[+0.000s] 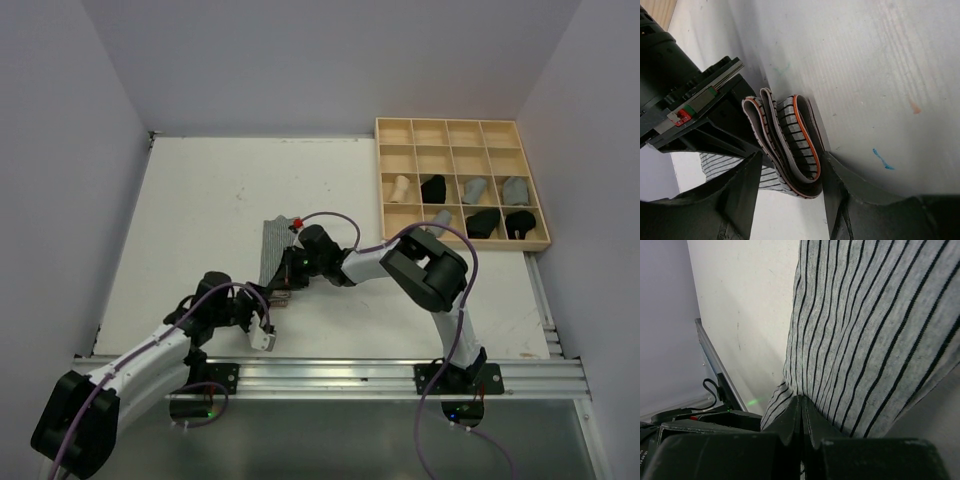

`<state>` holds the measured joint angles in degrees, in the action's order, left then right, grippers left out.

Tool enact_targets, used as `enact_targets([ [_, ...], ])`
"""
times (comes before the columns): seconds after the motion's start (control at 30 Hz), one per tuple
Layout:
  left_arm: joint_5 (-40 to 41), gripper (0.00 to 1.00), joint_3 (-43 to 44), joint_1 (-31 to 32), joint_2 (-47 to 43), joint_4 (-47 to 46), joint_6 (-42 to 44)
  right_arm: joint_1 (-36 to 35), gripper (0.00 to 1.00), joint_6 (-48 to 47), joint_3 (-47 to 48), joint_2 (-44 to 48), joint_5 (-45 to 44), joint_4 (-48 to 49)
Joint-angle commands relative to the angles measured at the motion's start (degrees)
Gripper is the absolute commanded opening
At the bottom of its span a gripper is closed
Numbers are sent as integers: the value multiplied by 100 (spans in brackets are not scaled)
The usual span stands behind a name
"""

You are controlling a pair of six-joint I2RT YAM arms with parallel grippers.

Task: Roll the underwear

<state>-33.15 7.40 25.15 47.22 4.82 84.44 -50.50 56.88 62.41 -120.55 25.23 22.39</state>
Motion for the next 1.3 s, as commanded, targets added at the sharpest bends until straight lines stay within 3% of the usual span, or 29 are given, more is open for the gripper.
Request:
enact_targets([
  [0.0, 432, 54, -300, 69, 85, -368, -43, -13, 0, -327, -89, -364, -405, -578],
  [0.1, 388, 46, -274, 78, 155, -166, 81, -12, 0, -345, -63, -346, -361, -569],
  [0.3, 335, 17, 103, 78, 323, 536, -77, -4, 1, -441, -98, 171, -440, -578],
  [0.33, 326, 10, 165, 78, 349, 668, -95, 40, 5, -520, -80, 303, -484, -613],
  [0.4, 291, 5, 419, 78, 480, 1167, -86, 101, 20, -695, 68, 540, -554, -744],
  [0.43, 265, 1, 507, 78, 533, 1310, -95, 154, 34, -966, 156, 855, -781, -1093],
  [0.63, -200, 0, 1289, 78, 946, 2294, -437, 347, 73, -2380, 605, 2157, -2021, -2474],
  [0.7, -385, 0, 1605, 69, 1218, 2592, -578, 374, 78, -2663, 414, 2816, -2469, -2564],
  [0.8, -570, 0, 2018, 69, 1693, 2988, -675, 401, 95, -2972, -112, 3747, -3047, -2407],
  [0.9, -745, 0, 2352, 43, 2097, 3244, -754, 558, 98, -2771, -483, 4327, -3821, -2571],
  [0.93, -781, 0, 2441, 8, 2203, 3306, -824, 602, 92, -2883, -554, 4425, -3781, -2625],
  [1.07, -842, 0, 3238, -62, 3114, 3525, -1281, 717, 98, -3552, -844, 5040, -3280, -2827],
  [1.17, -1087, 0, 4064, -334, 4100, 4254, -1158, 708, 98, -3746, -1081, 5392, -3149, -3048],
  [1.27, -1403, 0, 4890, -668, 5058, 5141, -764, 708, 98, -4114, -1563, 5744, -2112, -3048],
])
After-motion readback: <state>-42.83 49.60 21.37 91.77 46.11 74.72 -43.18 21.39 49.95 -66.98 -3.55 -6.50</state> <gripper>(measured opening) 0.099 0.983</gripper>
